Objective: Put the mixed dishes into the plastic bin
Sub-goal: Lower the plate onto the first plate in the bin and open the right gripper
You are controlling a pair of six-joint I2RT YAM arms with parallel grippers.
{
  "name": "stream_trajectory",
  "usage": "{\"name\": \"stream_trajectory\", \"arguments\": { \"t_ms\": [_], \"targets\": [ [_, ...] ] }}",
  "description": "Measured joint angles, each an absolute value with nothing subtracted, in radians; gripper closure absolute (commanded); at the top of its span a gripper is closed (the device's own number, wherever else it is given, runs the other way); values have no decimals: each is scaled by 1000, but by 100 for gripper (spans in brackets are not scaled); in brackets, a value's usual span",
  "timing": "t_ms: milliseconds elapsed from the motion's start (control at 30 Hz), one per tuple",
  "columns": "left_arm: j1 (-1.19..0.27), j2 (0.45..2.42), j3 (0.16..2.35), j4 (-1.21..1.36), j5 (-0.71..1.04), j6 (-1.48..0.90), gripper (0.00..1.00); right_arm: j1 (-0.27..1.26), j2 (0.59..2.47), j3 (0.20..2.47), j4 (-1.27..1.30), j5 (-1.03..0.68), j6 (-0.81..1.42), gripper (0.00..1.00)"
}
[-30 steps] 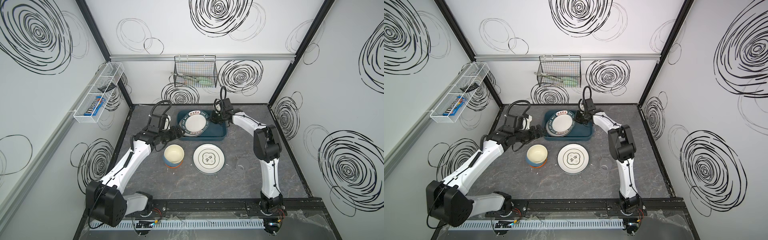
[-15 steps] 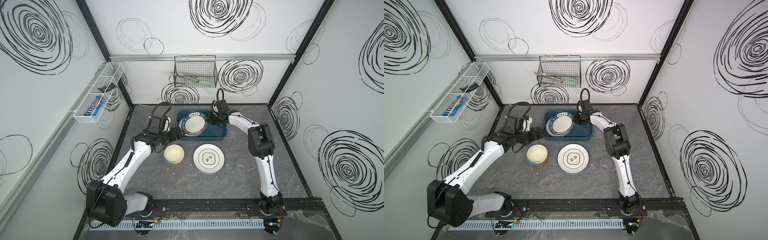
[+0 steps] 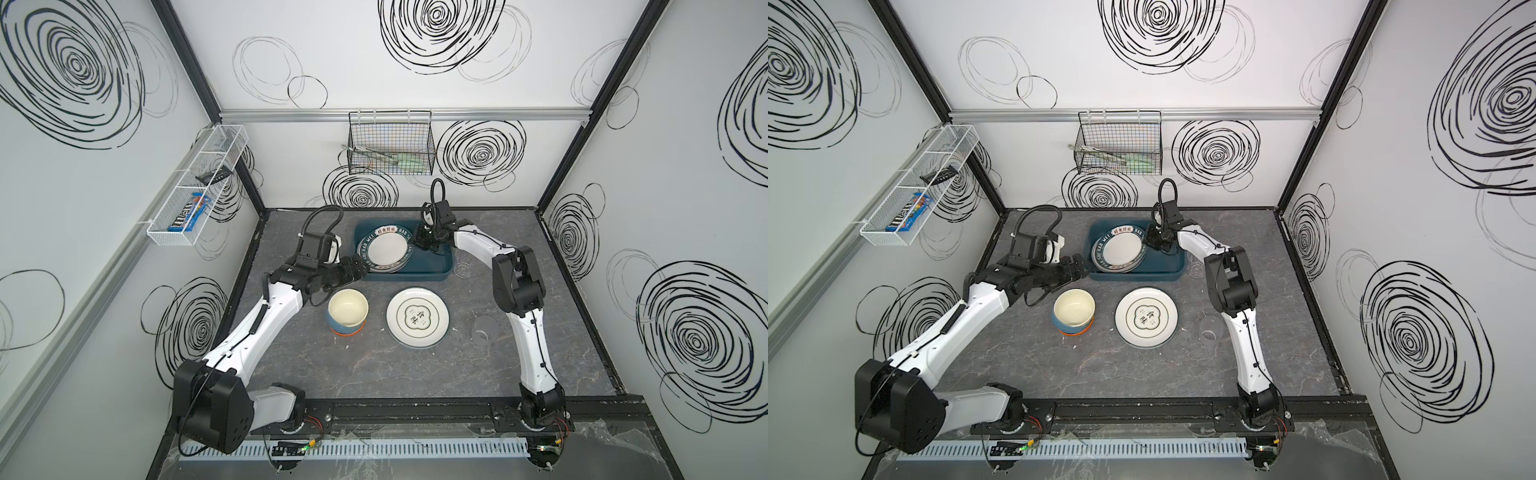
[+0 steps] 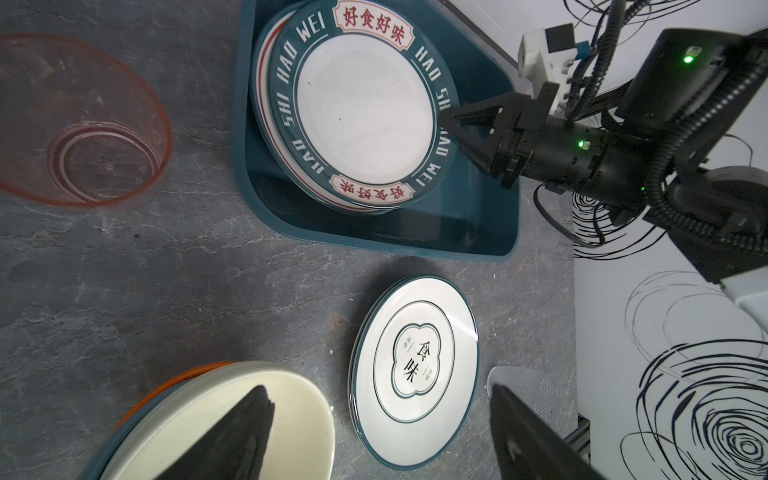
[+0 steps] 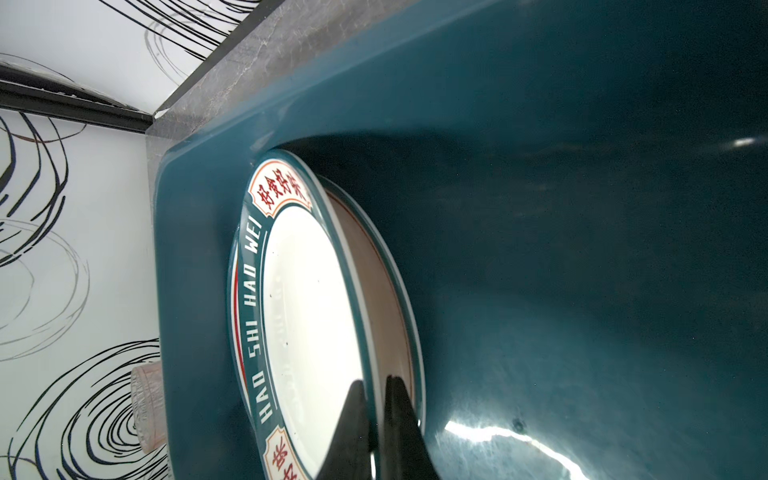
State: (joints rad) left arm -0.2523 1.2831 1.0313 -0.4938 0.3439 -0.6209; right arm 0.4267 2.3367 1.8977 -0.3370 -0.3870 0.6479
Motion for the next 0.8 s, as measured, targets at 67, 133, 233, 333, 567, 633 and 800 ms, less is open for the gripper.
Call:
{"name": "stream_trajectory", "arguments": {
  "t_ms": [67, 133, 233, 333, 567, 633, 800],
  "targets": [
    [-252, 1283, 1028, -493, 344, -621, 14, 428, 2339, 1899, -337, -389, 651, 87],
    [-252, 1283, 1025, -493, 345, -621, 14, 429, 2341, 1899, -337, -390, 653, 77],
    [-252, 1283, 1024, -493, 348, -621, 14, 430, 2344, 1900, -339, -383, 655, 72],
    [-252, 1283, 1022, -491, 348, -621, 14, 434, 2345, 1900, -358, -356, 647, 70],
    [-253, 1283, 995, -488, 352, -625, 14, 443, 2345, 1928, -405, -299, 617, 64],
    [-254, 1282, 989, -487, 352, -625, 14, 445, 2345, 1934, -412, -287, 605, 60],
    [-268, 1266, 983, -488, 351, -625, 14, 446, 2344, 1939, -447, -260, 588, 58]
  ]
}}
